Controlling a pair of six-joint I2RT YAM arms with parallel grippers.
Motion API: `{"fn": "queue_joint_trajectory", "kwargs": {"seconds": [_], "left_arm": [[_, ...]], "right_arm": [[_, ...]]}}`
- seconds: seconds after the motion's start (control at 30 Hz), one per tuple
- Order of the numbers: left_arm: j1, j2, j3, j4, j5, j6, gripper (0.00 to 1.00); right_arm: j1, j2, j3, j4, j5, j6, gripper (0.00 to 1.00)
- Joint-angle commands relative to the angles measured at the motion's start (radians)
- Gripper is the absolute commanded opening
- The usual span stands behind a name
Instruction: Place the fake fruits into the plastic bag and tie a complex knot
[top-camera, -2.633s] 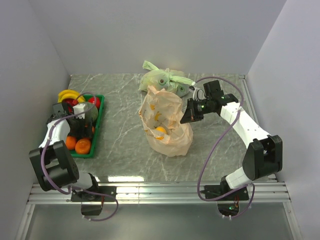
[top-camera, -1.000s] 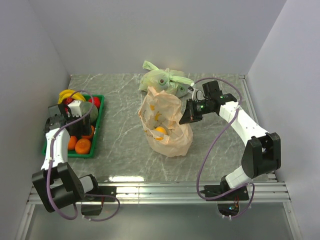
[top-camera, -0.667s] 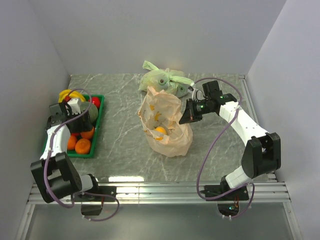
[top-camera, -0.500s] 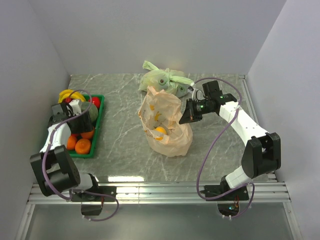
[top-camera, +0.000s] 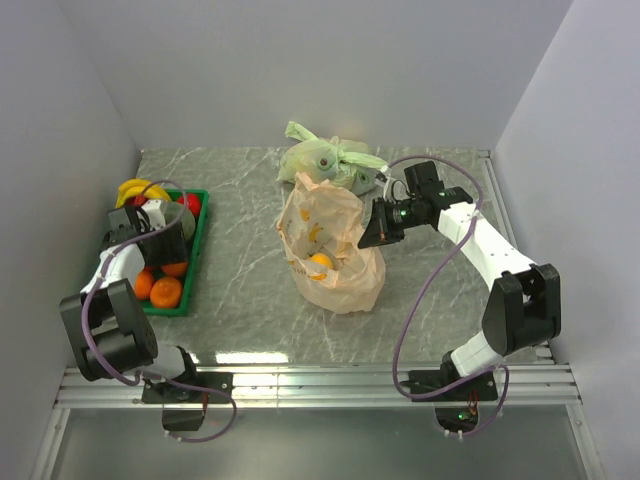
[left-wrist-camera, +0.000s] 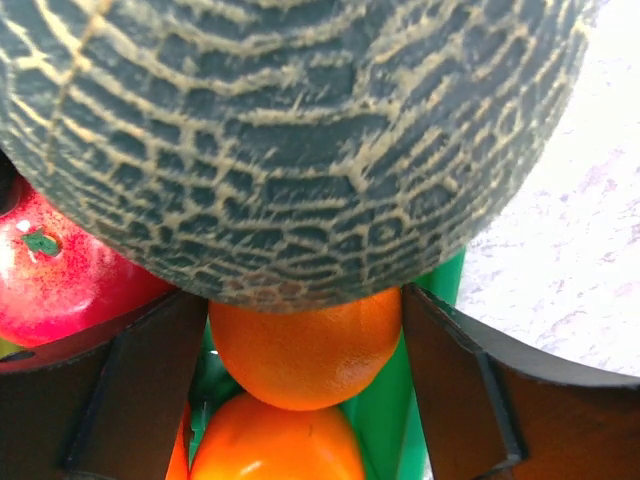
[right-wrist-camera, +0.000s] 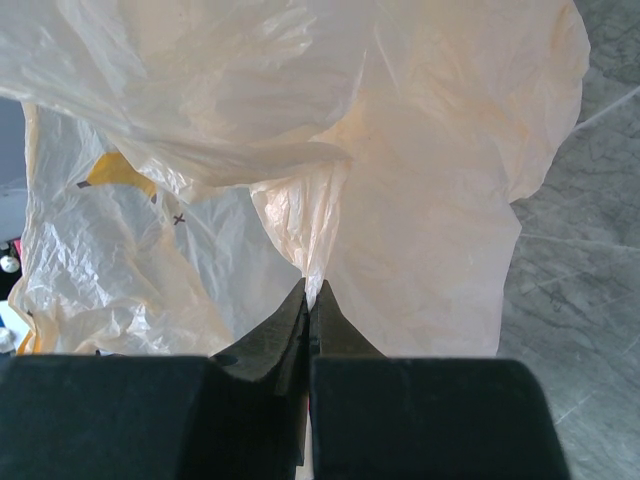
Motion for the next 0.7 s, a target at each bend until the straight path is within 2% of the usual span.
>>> {"fn": "queue_joint_trajectory", "kwargs": {"seconds": [0.0, 0.17, 0.27, 0.37, 0.47, 0.67], "left_arm": [[0.007, 0.041, -0.01, -0.028, -0.056, 0.029, 0.84], [0.007, 0.027, -0.011, -0.053, -0.059, 0.058, 0.84], [0.01, 0.015, -0.005, -0.076, -0.05, 0.069, 0.78], [0.009, -0.028, 0.022, -0.117, -0.016, 0.074, 0.63], [0.009, -0.099, 0.059, -0.171, 0.012, 0.08, 0.55], [0.009, -0.228, 0.114, -0.269, 0.028, 0.104, 0.5]], "right_arm": [[0.006, 0.004, 0.014, 0.011, -0.01, -0.008, 0.0], [0.006, 0.002, 0.013, 0.016, -0.01, -0.005, 0.0], [0.006, 0.001, 0.013, 0.014, -0.011, -0.005, 0.0], [0.006, 0.001, 0.014, 0.013, -0.01, -0.01, 0.0], [0.006, 0.002, 0.016, 0.011, -0.01, -0.01, 0.0], [0.005, 0.005, 0.016, 0.016, -0.013, -0.007, 0.0]]}}
